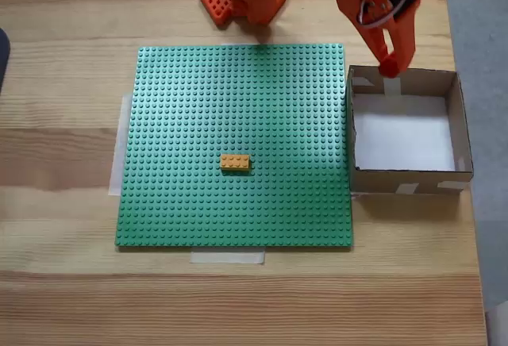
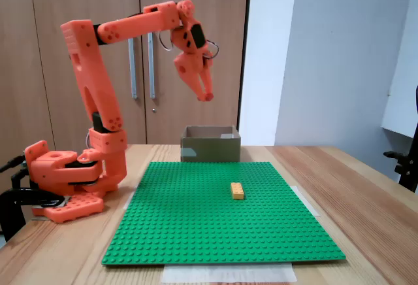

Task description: Pick the red lego block and put it in the box.

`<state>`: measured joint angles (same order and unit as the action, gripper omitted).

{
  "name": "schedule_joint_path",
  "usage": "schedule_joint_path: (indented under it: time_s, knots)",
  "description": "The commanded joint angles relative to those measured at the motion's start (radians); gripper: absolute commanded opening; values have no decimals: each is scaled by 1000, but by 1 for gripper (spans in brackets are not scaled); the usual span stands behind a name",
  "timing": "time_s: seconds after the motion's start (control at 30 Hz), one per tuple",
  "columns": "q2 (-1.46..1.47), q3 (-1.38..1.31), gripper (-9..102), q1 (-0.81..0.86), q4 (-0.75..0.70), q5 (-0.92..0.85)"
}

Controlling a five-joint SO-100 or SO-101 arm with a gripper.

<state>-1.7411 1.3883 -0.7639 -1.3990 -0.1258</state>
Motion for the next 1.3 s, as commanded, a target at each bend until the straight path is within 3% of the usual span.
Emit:
schedule_joint_path:
  time_s: [0.0, 1.27]
  knots:
    - [35, -11, -1, -18, 34, 8]
    - [549, -91, -1, -18, 199, -21]
